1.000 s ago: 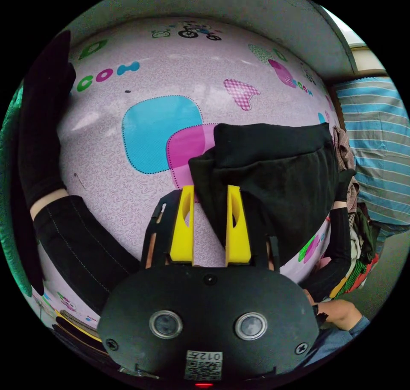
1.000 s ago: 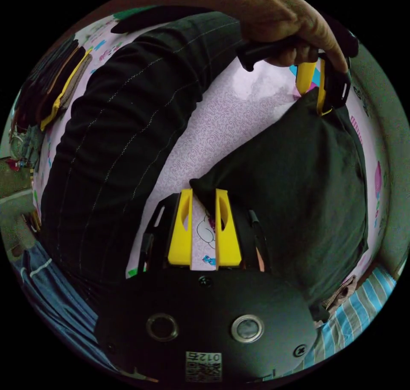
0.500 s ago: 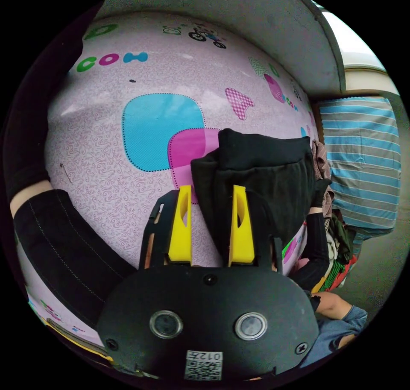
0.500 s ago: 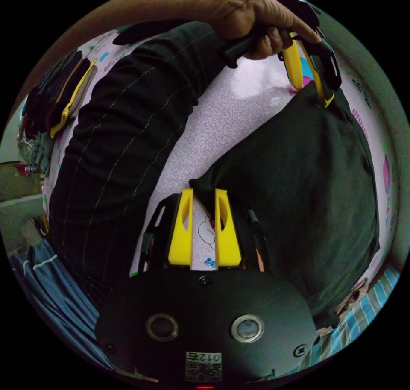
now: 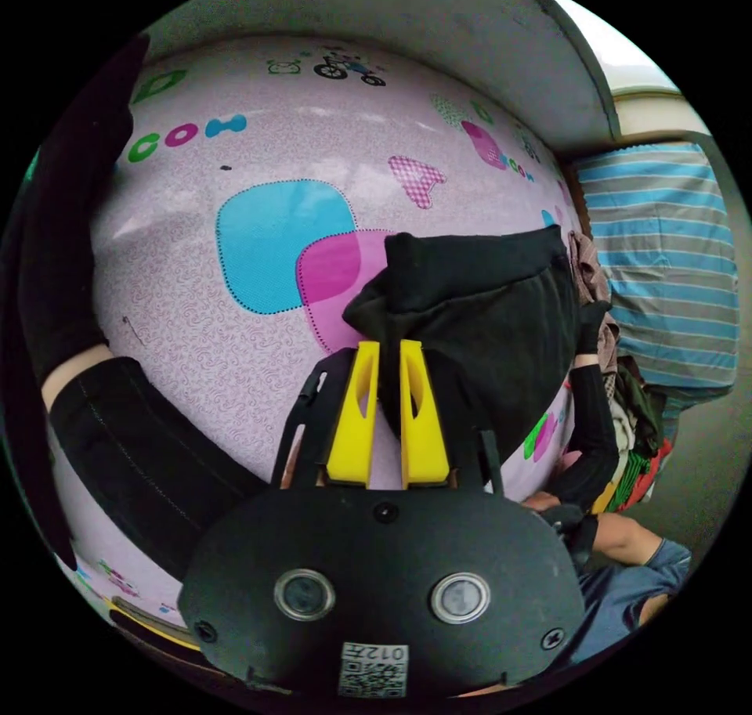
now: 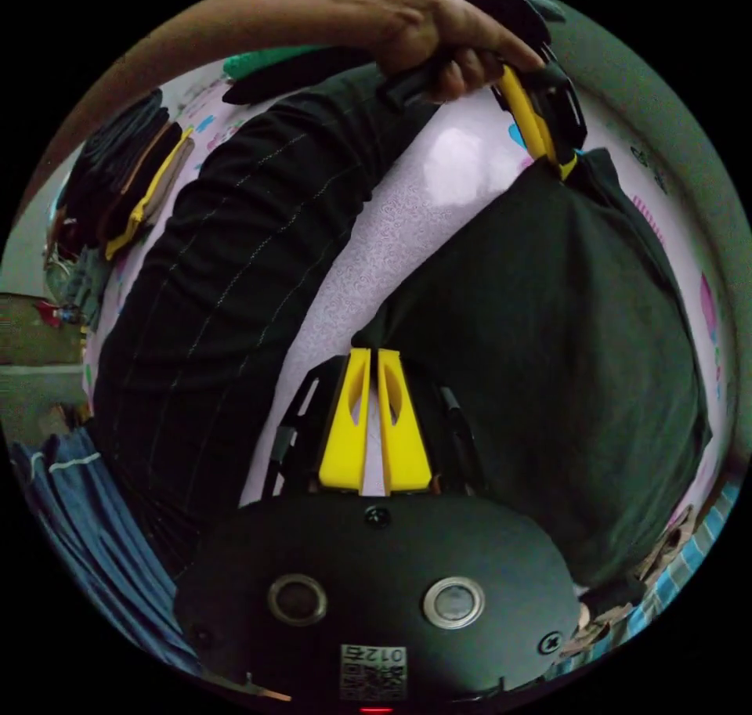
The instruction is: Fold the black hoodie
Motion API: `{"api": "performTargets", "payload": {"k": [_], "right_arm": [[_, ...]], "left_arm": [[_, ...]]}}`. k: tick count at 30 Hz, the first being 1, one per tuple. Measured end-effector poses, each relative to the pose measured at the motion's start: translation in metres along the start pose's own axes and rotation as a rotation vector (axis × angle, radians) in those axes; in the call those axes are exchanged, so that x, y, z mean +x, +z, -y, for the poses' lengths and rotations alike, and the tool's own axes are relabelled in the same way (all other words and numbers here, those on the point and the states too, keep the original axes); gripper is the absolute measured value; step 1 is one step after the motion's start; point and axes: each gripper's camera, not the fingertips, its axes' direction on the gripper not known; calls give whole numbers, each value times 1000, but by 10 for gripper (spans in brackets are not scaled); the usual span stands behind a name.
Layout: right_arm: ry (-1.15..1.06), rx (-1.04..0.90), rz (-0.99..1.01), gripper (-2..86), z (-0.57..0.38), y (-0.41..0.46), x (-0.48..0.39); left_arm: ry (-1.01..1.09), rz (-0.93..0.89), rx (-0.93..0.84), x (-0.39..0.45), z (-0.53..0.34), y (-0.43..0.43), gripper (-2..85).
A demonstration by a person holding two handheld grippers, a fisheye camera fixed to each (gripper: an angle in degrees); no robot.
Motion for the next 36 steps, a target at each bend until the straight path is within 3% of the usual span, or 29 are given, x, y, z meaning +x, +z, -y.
{"api": "performTargets", "payload": {"k": [10,26,36], "right_arm": [[38,46,373,-10,-76,-3,66],[-162,204,420,-10,-196,-40,105],[-12,345,387,-10,-310,-77,239]], "left_arm": [[14,13,-15,24,-68,-39,40],[-30,-25,166,97,-171,-110,35],[111,-13,201,240,-95,-101,39]]}}
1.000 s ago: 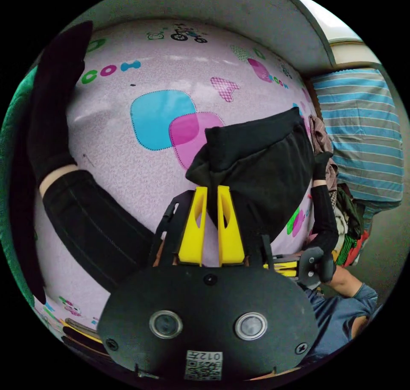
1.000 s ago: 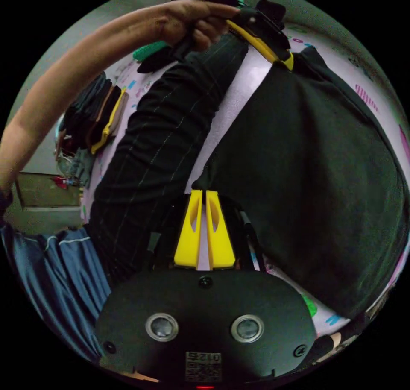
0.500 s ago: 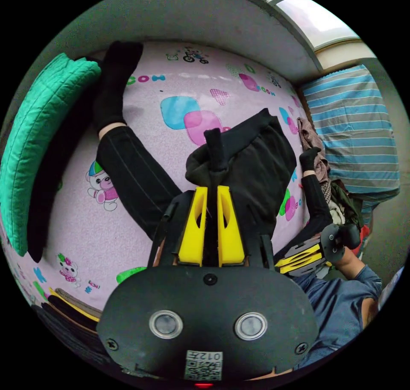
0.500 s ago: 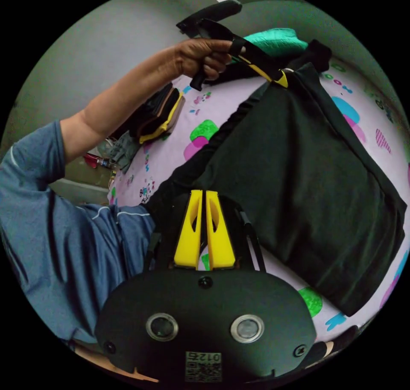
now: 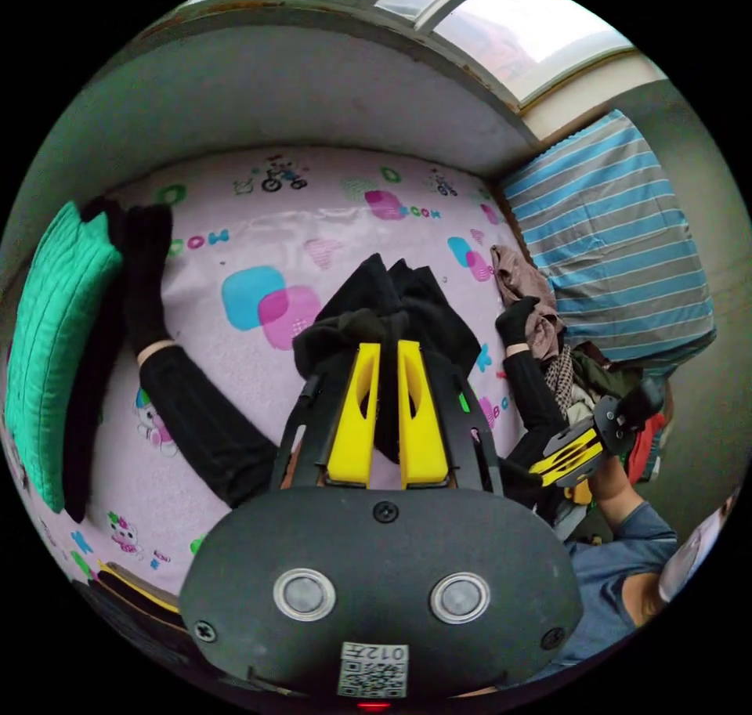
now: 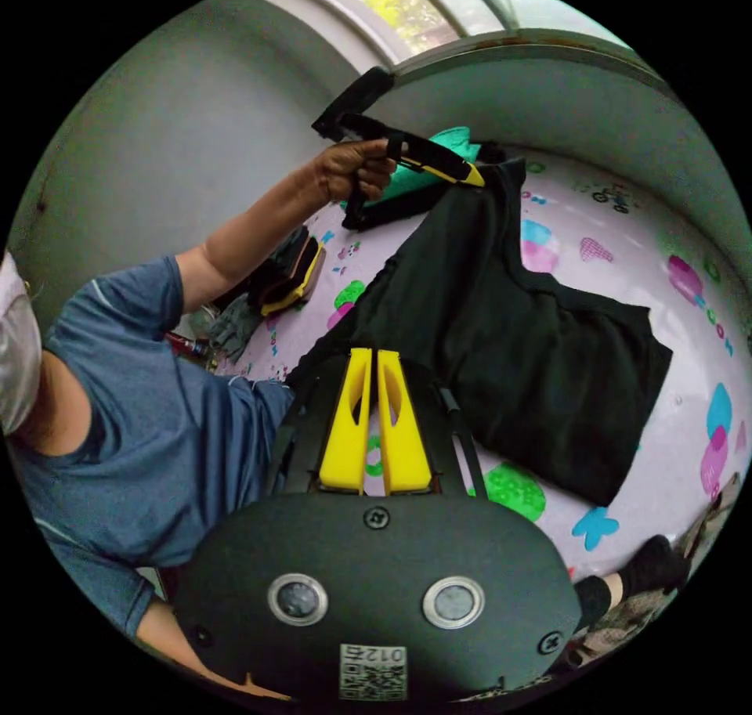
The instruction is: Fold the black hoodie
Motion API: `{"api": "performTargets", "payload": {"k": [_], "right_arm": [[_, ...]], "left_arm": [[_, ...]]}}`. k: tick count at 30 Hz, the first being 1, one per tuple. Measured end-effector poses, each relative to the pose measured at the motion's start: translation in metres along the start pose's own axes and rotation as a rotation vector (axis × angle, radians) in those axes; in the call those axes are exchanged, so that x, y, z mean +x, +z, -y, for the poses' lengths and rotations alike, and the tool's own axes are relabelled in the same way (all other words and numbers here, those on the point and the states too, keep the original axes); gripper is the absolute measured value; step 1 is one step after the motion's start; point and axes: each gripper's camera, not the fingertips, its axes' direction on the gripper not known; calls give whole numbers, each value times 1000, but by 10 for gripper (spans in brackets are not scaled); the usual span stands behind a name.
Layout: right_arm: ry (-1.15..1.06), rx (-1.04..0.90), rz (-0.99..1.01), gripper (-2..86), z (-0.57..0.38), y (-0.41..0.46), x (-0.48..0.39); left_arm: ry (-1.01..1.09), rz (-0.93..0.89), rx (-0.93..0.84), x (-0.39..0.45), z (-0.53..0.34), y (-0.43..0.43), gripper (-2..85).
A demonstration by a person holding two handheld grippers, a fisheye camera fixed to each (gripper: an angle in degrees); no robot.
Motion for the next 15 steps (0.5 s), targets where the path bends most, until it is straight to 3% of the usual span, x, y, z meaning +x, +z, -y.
{"api": "performTargets", "payload": {"k": [8,15], "right_arm": [[224,202,86,-10,-116,-79,146],[466,314,165,-10,-218,-83,277]], "left_arm": [[-2,-50,-42,105,87,91,43],[-75,-43,-114,171,135,216,46]]}}
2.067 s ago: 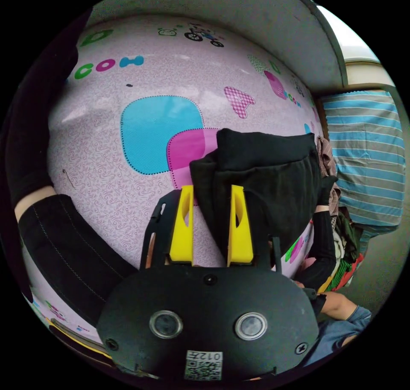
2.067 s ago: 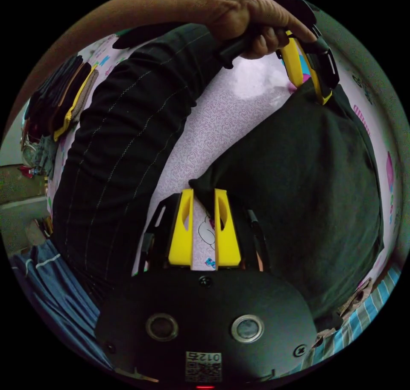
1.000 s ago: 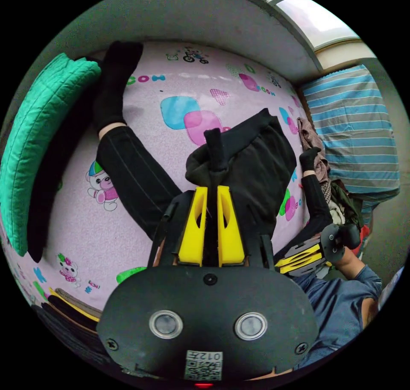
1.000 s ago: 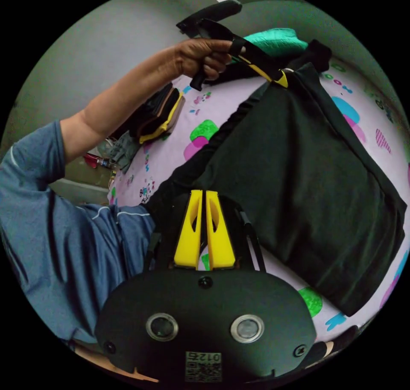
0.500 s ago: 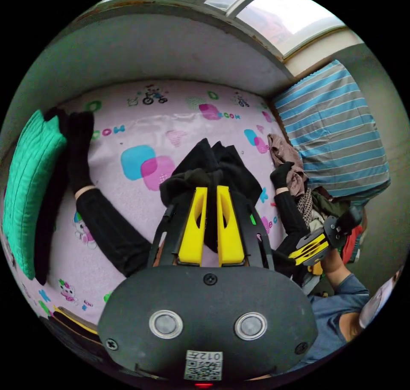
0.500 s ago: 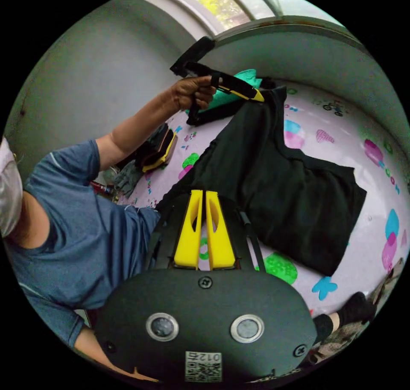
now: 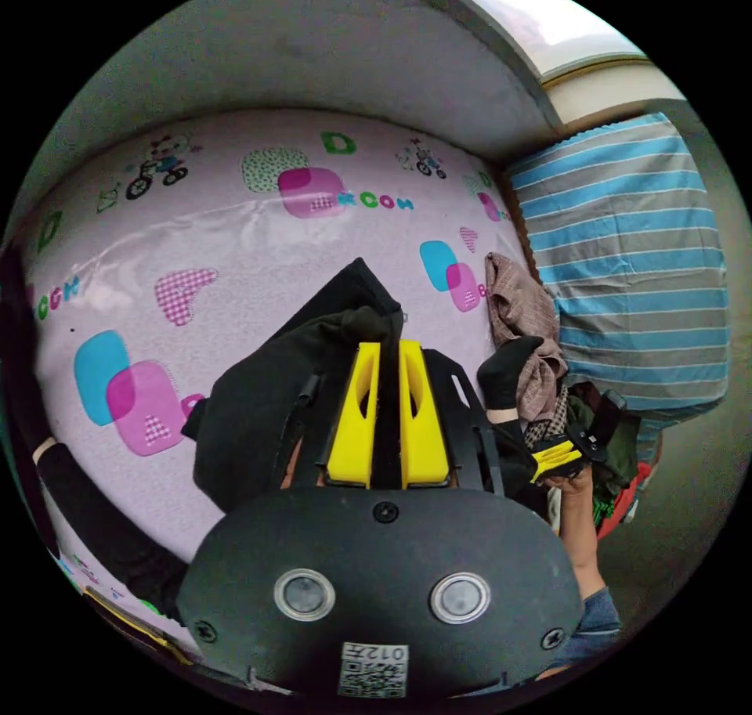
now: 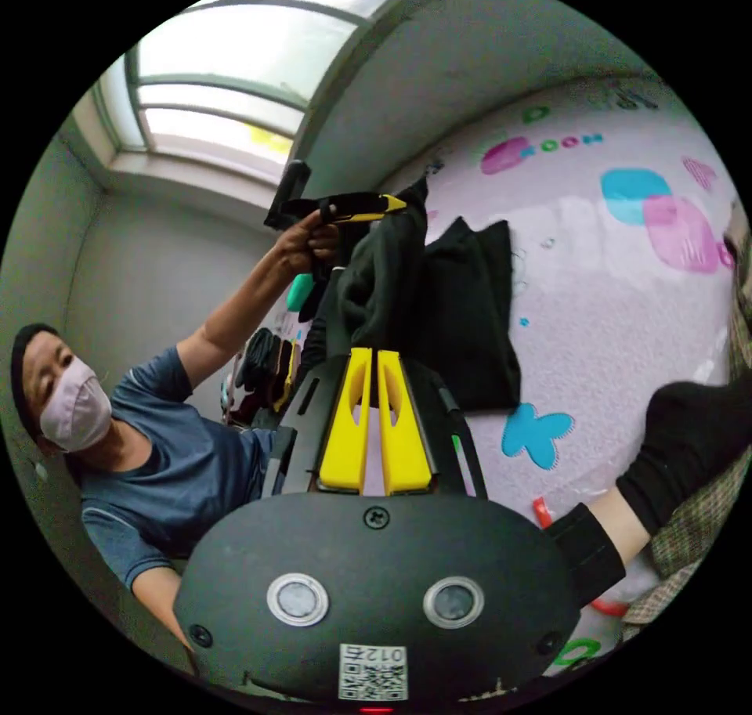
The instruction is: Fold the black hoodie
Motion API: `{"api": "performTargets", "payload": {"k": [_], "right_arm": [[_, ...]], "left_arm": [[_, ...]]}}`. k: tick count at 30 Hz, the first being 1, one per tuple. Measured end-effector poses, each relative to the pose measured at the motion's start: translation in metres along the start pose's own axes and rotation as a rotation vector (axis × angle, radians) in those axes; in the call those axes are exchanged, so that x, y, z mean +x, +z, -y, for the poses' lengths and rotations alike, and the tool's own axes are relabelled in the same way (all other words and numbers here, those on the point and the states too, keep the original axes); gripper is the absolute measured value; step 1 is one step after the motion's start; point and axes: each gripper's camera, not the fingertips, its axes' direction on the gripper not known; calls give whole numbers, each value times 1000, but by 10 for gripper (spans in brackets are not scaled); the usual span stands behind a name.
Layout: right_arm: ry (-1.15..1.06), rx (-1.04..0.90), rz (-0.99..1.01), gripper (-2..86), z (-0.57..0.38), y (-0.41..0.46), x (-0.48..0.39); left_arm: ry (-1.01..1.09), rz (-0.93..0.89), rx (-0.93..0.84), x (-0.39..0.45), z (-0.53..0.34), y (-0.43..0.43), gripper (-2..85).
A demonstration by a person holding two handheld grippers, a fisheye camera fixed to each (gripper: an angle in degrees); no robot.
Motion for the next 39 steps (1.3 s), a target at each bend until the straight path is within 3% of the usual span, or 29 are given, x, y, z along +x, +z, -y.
{"api": "performTargets", "payload": {"k": [7,13,19,26,31,39], "right_arm": [[238,-72,-92,-8,-31,24,108],[328,-57,-60,11,-51,49,141],[387,18,-241,75,-66,40,119],[245,-9,-545,84,-50,63,50],[234,5,-545,81,-30,85,47],[299,-216,-618,39,-26,146,69]], "left_arm": [[-9,156,-93,59,16,105,47],[107,141,-16,114,9,111,37],[369,221,-25,169,-33,85,31],[558,305,-19,217,-104,96,26],[673,343,-33,263,-129,137,23],[759,523,-196,304,-136,231,13]]}}
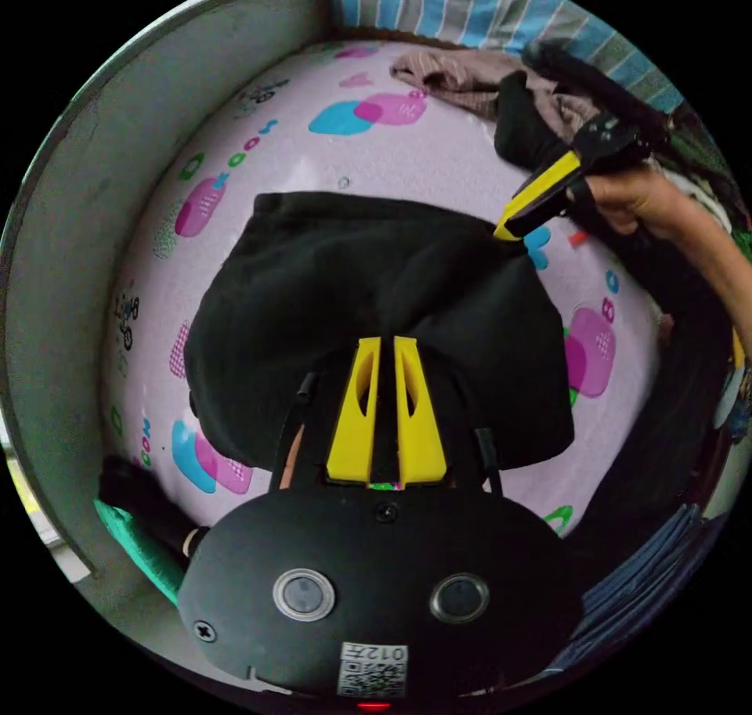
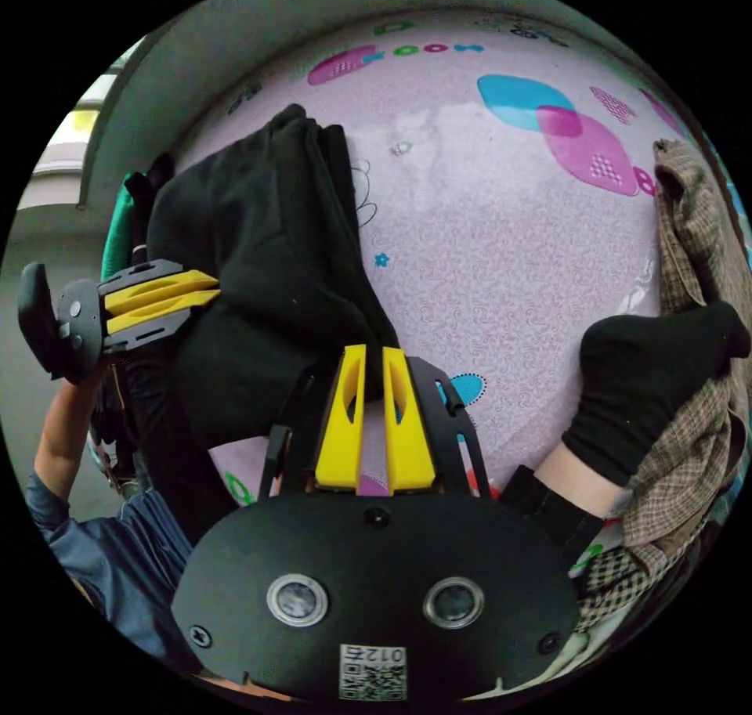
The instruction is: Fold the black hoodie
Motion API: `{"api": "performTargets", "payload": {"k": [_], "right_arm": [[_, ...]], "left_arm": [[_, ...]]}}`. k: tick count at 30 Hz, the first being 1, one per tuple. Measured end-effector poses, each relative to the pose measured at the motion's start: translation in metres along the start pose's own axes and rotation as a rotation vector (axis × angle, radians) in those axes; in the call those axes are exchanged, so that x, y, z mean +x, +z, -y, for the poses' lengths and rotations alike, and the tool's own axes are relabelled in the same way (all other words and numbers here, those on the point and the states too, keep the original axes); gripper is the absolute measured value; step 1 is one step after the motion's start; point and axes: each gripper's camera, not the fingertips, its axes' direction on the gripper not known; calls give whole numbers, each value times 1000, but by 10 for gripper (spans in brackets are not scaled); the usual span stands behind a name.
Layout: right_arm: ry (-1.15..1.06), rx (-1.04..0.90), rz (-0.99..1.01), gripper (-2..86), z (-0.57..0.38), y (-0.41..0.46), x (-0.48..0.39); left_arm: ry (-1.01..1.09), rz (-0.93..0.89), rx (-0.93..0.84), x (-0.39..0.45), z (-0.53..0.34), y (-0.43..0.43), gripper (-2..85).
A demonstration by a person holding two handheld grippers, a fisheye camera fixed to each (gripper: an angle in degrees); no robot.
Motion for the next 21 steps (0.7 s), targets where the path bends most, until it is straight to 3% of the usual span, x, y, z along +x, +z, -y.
{"api": "performTargets", "payload": {"k": [6,10,16,21], "right_arm": [[-8,-49,-62,32,2,15,-22],[8,60,-106,36,-29,0,-42],[32,271,63,45,-124,-17,-77],[-10,261,207,69,-177,15,-114]], "left_arm": [[2,2,-11,23,25,12,9],[5,-15,-18,34,38,14,8],[62,15,1,52,52,11,4],[63,1,73,65,61,-14,-1]]}}
